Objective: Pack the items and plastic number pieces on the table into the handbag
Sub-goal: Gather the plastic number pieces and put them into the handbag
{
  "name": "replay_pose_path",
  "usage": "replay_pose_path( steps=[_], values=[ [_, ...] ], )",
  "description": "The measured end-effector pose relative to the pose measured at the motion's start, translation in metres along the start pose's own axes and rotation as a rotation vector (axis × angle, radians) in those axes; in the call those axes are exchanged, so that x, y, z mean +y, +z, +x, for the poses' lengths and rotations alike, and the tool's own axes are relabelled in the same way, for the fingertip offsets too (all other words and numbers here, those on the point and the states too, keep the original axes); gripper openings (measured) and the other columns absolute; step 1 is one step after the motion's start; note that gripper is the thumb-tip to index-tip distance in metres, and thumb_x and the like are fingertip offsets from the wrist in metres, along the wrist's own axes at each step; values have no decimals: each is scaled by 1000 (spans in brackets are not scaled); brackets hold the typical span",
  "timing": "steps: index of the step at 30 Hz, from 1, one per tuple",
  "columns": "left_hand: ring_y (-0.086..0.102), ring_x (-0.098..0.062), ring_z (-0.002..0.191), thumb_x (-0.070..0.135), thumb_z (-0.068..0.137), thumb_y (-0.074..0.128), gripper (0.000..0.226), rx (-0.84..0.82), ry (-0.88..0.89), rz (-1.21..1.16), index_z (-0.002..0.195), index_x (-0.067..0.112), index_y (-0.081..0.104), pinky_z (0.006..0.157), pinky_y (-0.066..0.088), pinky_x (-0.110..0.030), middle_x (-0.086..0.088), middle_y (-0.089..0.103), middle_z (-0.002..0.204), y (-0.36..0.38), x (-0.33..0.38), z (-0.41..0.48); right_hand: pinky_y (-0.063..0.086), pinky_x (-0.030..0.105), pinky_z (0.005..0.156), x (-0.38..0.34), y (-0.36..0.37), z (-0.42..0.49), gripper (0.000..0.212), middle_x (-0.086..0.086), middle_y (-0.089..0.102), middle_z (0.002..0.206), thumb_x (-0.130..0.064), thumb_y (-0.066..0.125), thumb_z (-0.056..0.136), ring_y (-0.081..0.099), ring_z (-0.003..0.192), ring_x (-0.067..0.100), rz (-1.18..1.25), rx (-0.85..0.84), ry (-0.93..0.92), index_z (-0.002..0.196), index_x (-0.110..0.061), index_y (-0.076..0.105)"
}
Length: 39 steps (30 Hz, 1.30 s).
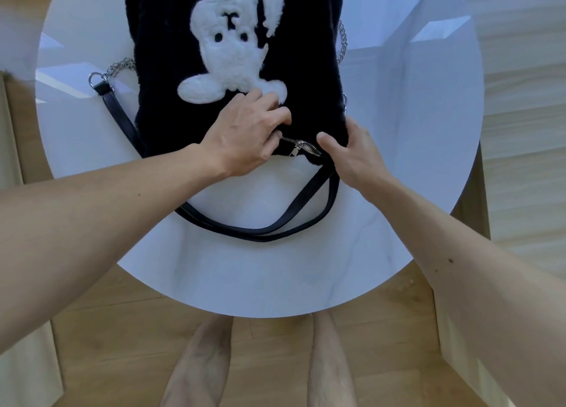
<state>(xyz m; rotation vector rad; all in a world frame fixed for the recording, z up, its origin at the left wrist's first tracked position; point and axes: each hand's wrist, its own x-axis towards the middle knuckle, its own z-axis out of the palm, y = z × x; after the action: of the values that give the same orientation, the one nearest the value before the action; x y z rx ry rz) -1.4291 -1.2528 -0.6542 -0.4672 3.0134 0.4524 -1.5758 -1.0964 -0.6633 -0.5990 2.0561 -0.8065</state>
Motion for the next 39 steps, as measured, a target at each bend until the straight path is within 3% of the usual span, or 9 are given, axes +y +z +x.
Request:
replay_pose_path(
  steps=[4,9,14,16,19,22,25,30,39],
  values=[
    [52,-28,93,17,88,59,23,-33,59,79,111,13,61,73,39,-37,-8,58,102,1,-5,-7,51,45,94,-1,2,6,46,-3,68,115,-36,67,87,64,106,22,-178,72,22,127,-19,55],
    [52,-27,95,20,86,64,22,-49,63,105,107,12,61,76,38,-36,-7,58,102,-3,-2,-5,51,45,95,-6,2,9,46,-1,67,116,-35,69,88,63,108,25,-215,78,63,127,-17,53],
    [52,-27,96,17,86,59,19,8,85,71,103,11,64,79,39,-37,-8,57,99,-7,-4,-14,49,34,85,-9,-1,4,44,-5,63,106,-37,65,91,62,102,20,-164,107,81,127,-19,49],
    [51,-29,102,19,86,56,26,123,-8,48,110,10,62,86,40,-41,-9,57,108,-12,-13,-18,50,39,86,-14,0,1,40,-3,61,103,-38,60,91,60,97,19,-197,249,-21,124,-19,49],
    [42,-30,128,30,88,51,44,253,-219,42,129,14,51,101,32,-41,-8,49,136,-23,-40,-16,44,43,100,-41,2,10,44,0,54,121,-34,54,91,52,112,18,-280,431,-311,131,-17,49],
    [15,-30,151,43,93,44,67,220,-320,88,152,17,28,119,18,-47,-6,22,163,-28,-73,-8,30,35,115,-82,14,37,62,3,40,151,-38,49,94,37,140,19,-386,397,-511,151,-15,36],
    [-4,-32,154,61,94,36,83,165,-378,61,159,21,3,122,2,-56,-4,0,168,-23,-99,-3,10,43,125,-114,35,75,72,5,14,168,-52,36,101,9,155,24,-568,327,-596,160,-16,17],
    [-11,-29,153,75,88,35,97,114,-423,-75,159,22,-2,122,1,-57,-4,-7,168,-7,-117,-12,-1,50,124,-99,44,109,74,6,-2,169,-63,21,100,-6,155,27,-822,262,-513,161,-24,5],
    [-16,-25,153,77,86,34,101,1,-439,-98,159,21,-7,123,2,-54,-2,-13,167,-21,-118,-11,-6,51,124,-105,42,96,79,3,-12,168,-68,18,97,-14,154,25,-760,228,-240,160,-28,-6]
  ],
)
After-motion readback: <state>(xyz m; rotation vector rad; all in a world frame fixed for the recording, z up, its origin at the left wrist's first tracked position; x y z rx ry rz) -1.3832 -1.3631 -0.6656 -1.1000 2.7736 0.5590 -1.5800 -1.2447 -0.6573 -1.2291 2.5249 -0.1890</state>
